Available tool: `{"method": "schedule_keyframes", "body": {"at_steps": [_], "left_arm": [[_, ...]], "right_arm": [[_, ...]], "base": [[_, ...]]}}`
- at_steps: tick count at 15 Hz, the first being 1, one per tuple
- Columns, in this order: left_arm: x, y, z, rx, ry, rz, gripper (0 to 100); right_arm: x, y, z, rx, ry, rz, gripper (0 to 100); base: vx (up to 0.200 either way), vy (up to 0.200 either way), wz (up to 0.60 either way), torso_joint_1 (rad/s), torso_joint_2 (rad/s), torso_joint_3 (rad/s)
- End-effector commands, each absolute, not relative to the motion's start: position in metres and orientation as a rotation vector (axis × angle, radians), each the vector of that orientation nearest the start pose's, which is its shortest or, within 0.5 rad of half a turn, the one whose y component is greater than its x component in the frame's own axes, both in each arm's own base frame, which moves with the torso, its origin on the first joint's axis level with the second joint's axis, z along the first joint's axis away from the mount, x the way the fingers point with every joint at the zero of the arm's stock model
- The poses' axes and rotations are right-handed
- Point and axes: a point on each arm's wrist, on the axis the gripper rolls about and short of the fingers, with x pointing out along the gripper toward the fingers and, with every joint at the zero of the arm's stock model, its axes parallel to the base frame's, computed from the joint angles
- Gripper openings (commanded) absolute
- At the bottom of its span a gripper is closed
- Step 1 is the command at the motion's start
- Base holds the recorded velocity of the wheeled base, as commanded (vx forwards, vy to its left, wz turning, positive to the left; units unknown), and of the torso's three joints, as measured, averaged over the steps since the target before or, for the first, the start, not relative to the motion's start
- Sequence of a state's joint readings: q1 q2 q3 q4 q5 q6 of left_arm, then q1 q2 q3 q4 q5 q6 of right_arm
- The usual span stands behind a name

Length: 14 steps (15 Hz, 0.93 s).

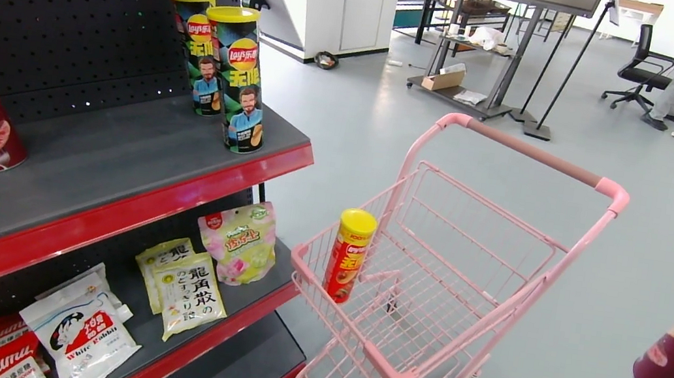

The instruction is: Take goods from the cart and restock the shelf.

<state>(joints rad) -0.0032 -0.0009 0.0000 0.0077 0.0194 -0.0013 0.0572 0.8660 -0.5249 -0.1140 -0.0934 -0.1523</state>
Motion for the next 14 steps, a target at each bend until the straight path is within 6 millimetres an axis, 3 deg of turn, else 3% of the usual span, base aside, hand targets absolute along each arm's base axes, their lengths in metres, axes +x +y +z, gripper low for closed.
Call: {"method": "schedule_keyframes", "body": {"at_steps": [1,14], "left_arm": [[-0.023,0.001,0.075,-0.001,0.008,0.017,100],[-0.023,0.001,0.075,-0.001,0.008,0.017,100]], "right_arm": [[0.095,0.003,0.217,-0.169,0.232,-0.019,0],[0.091,0.003,0.206,-0.17,0.252,-0.018,0]], "base": [[0.0,0.0,0.0,0.159,-0.44,-0.276],[0.0,0.0,0.0,0.183,-0.44,-0.261]]}}
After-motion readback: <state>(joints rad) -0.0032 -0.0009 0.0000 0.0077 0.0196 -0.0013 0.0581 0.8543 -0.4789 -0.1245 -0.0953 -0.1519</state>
